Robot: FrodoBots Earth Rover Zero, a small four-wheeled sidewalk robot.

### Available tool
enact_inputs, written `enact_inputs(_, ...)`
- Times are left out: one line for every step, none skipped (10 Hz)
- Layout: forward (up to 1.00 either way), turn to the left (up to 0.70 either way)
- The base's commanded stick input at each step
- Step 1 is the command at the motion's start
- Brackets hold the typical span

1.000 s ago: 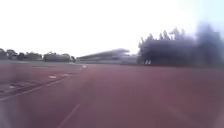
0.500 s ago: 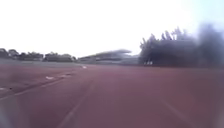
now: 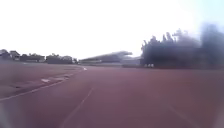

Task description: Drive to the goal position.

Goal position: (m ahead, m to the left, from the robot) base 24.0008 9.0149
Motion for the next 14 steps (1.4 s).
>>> enact_inputs(0.7,-0.04)
enact_inputs(0.7,-0.03)
enact_inputs(0.7,-0.03)
enact_inputs(0.7,-0.03)
enact_inputs(0.7,-0.03)
enact_inputs(0.7,-0.03)
enact_inputs(0.7,-0.04)
enact_inputs(0.7,-0.05)
enact_inputs(0.7,-0.07)
enact_inputs(0.7,-0.15)
enact_inputs(0.7,-0.14)
enact_inputs(0.7,-0.08)
enact_inputs(0.7,0.0)
enact_inputs(0.7,0.0)
